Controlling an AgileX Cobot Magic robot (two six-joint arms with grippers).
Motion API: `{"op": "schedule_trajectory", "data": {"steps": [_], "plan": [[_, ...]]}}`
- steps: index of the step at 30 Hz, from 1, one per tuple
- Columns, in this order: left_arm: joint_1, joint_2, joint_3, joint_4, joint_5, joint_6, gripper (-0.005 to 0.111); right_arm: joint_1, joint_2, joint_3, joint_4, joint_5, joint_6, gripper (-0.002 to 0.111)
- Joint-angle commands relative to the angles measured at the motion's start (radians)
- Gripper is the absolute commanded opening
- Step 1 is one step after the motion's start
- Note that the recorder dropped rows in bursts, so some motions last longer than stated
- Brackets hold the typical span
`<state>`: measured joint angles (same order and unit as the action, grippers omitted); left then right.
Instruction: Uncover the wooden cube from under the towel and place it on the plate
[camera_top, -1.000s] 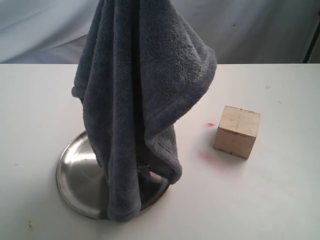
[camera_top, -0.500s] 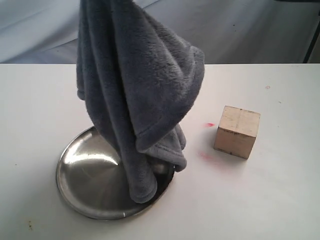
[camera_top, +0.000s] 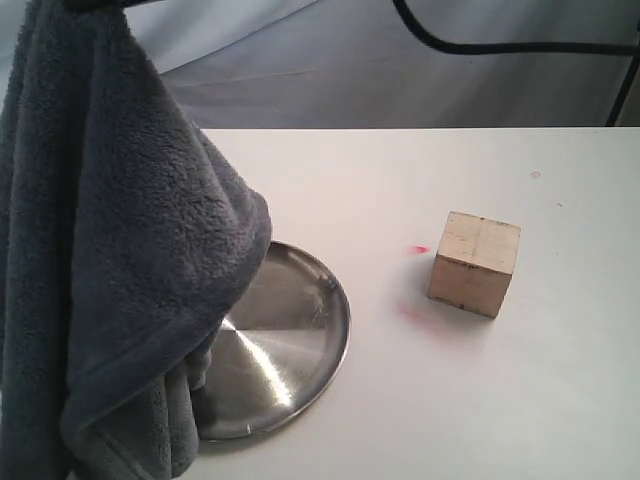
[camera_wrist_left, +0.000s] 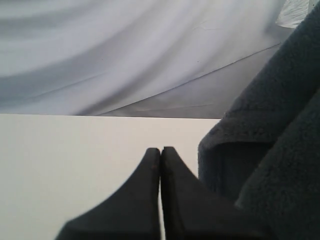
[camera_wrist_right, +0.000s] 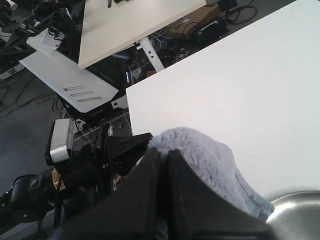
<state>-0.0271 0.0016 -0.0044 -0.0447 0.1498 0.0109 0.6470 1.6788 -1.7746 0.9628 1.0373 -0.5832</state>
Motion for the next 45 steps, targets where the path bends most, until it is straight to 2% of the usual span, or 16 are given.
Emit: {"op": "schedule_trajectory", "data": {"steps": [1, 4, 7, 11, 13, 18, 22, 28, 34, 45], "plan": [[-0.001, -0.002, 0.004, 0.001, -0.002, -0.001, 0.001, 0.001, -0.009, -0.008, 0.015, 0.024, -0.010, 0.000], [-0.001, -0.002, 0.004, 0.001, -0.002, -0.003, 0.001, 0.001, -0.026, -0.008, -0.035, -0.011, -0.010, 0.000], [-0.001, -0.002, 0.004, 0.001, -0.002, -0.003, 0.001, 0.001, -0.048, -0.028, -0.173, -0.107, -0.005, 0.000], [-0.001, -0.002, 0.004, 0.001, -0.002, -0.003, 0.001, -0.020, -0.033, -0.168, -0.417, -0.105, 0.144, 0.000], [-0.001, -0.002, 0.004, 0.001, -0.002, -0.003, 0.001, -0.045, -0.013, -0.258, -0.478, -0.084, 0.188, 0.000], [-0.001, -0.002, 0.004, 0.001, -0.002, -0.001, 0.001, -0.148, 0.062, -0.463, -0.474, 0.008, 0.234, 0.000], [-0.001, -0.002, 0.004, 0.001, -0.002, -0.001, 0.001, -0.216, 0.123, -0.550, -0.457, 0.039, 0.250, 0.000], [-0.001, -0.002, 0.004, 0.001, -0.002, -0.002, 0.001, -0.267, 0.202, -0.555, -0.415, 0.026, 0.248, 0.000], [-0.001, -0.002, 0.004, 0.001, -0.002, -0.002, 0.001, -0.267, 0.284, -0.555, -0.429, 0.015, 0.224, 0.000], [-0.001, -0.002, 0.004, 0.001, -0.002, -0.002, 0.001, -0.271, 0.291, -0.555, -0.493, -0.003, 0.192, 0.000]]}}
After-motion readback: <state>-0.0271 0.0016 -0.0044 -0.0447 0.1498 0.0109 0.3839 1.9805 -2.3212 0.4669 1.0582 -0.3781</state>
